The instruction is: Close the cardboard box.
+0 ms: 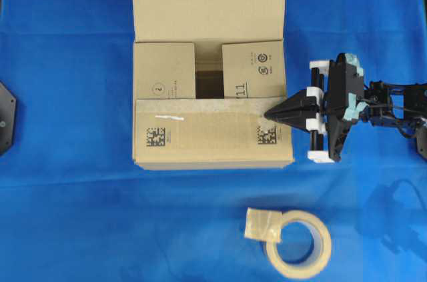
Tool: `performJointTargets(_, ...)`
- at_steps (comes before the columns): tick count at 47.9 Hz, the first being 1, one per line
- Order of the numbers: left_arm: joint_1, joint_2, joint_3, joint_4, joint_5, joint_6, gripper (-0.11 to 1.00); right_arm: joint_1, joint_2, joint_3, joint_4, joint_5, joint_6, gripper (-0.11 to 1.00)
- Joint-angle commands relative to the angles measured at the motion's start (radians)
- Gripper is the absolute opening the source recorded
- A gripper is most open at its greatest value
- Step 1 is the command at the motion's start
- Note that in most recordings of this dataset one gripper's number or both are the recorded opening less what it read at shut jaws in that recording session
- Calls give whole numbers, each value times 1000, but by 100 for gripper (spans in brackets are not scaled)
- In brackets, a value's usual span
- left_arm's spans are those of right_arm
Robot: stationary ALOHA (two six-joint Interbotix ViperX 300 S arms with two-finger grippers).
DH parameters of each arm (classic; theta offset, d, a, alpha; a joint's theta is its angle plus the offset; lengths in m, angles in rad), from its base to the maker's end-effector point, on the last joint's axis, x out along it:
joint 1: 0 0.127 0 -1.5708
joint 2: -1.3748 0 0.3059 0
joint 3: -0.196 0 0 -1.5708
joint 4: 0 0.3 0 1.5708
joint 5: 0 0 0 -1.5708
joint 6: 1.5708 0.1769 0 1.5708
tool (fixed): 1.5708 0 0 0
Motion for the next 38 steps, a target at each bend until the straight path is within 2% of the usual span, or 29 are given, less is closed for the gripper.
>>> performJointTargets(1,-2,6,-44,0,46,-3,0,-6,2,-2,2,2,-3,0)
performJointTargets(14,-20,9,-41,-2,91,-23,0,-8,2,-3,0,3,-5,0)
performJointTargets(30,-97,-26,-71,0,184,-23,0,-12,2,-3,0,-2,-5,0)
performJointTargets(38,-130,-72,-52,0,206,-54,0,-17,2,-3,0,-8,-5,0)
